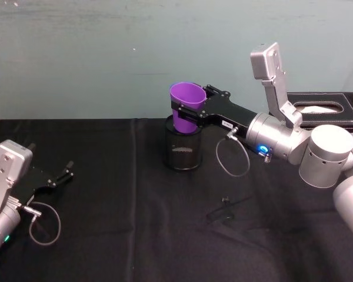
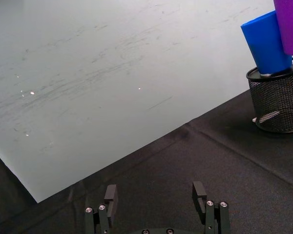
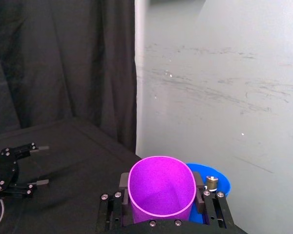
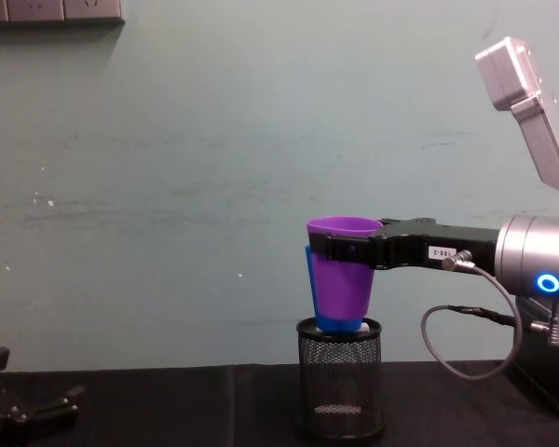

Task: Pick up one cup with a gripper and tap it against the other cup.

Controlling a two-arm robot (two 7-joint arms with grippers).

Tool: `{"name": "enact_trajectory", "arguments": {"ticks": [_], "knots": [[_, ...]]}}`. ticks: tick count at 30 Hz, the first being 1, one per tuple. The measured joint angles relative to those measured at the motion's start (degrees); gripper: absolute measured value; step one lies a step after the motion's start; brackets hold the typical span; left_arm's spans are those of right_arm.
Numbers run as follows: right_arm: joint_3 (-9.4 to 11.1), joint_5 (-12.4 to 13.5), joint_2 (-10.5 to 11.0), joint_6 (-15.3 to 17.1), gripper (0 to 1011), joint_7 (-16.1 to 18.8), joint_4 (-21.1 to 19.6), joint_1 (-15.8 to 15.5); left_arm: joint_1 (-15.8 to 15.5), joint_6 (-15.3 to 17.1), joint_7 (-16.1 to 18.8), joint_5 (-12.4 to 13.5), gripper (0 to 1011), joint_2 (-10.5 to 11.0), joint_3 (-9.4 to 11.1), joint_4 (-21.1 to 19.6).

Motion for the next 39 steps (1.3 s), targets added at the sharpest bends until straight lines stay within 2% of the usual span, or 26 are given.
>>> {"name": "enact_trajectory", "arguments": {"ticks": [39], "knots": [[0.0,0.0,0.0,0.0,739,0.0,0.0,0.0,0.0,0.0,0.0,0.0,1000,0.0,0.0,0.0]]}}
